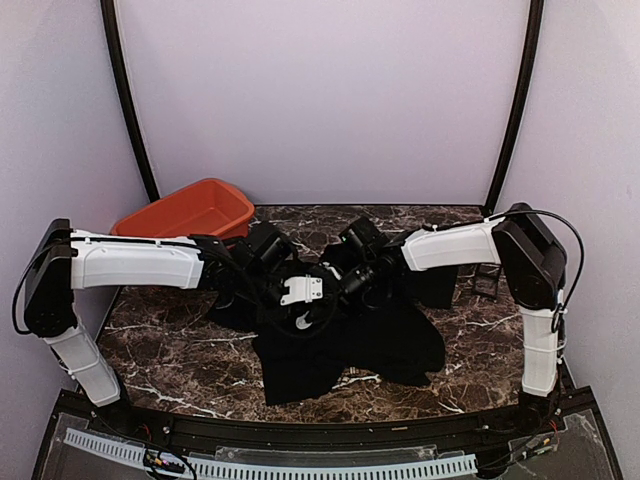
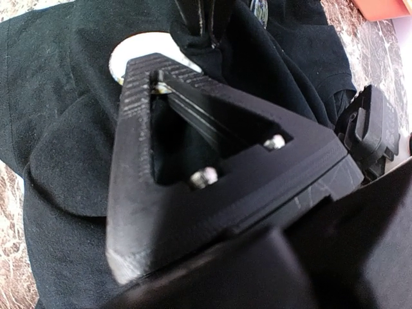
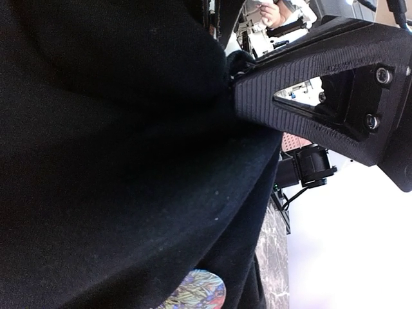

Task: Pin the brooch onto the clothing
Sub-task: Cross the clothing with brooches at the center of the board.

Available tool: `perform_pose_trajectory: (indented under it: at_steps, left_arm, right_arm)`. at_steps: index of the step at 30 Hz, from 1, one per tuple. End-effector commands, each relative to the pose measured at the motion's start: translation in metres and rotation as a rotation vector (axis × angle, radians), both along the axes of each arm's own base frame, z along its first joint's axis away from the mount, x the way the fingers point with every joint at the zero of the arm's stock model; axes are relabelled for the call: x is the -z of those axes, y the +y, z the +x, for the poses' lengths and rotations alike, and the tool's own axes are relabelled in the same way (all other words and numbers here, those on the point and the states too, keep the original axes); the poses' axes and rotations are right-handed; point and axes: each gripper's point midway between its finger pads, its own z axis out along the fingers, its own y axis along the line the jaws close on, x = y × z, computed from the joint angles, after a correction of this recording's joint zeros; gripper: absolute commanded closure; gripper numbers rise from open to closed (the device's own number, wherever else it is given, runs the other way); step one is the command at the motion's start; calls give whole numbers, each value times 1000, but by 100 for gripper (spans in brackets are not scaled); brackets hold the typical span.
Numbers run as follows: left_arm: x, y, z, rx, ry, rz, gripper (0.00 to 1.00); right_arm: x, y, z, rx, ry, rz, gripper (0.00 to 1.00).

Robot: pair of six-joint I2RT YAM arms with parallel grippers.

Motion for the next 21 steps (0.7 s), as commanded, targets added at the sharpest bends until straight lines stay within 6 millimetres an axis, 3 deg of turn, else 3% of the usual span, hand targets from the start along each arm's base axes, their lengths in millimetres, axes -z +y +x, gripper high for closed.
perform_pose_trajectory:
  at_steps: [1, 21]
  left_arm:
    - [-21, -14, 0, 27, -40, -97, 99]
    - [-30, -15, -4, 35, -43, -134, 99]
  right_arm:
    - [-40, 29, -26, -137, -19, 186, 100]
    - [-58, 43, -37, -198, -18, 250, 100]
